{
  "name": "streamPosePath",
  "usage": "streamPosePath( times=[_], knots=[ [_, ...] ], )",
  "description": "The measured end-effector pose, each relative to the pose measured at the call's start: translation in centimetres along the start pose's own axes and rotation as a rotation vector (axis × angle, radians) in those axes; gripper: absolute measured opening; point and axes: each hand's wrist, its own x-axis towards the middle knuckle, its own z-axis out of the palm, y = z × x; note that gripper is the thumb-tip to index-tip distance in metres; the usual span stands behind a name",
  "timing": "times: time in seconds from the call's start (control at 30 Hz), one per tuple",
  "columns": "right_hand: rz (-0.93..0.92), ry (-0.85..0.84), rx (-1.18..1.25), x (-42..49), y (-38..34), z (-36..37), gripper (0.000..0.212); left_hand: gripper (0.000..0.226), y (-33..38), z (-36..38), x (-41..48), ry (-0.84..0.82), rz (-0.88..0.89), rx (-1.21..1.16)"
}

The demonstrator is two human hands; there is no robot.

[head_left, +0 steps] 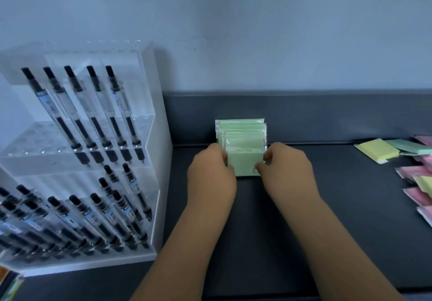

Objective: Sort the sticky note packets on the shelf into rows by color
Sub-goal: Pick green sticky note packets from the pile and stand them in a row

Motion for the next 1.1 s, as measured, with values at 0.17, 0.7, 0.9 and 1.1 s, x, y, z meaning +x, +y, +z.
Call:
streamPosePath(
  times=[0.17,0.7,0.9,1.1],
  knots=[
    [-0.005,0.009,0.001,-0.4,0.4,-0.1,0.014,0.010,-0.1,-0.4,-0.1,-0.002,-0.031,0.010],
    [-0.044,0.097,0.053,0.3,8.7,-6.6,0.074,0.072,5.7,1.1,-2.8,-0.007,0.452,0.611],
    [-0.081,0.096,0.010,1.2,17.1,-9.9,0.071,0.071,12.2,8.6,-5.4,-0.050,0.494,0.594],
    [-0.058,0.098,-0.065,2.5,26.0,-14.0,0.054,0.074,19.2,16.2,-8.3,-0.174,0.466,0.582]
  ],
)
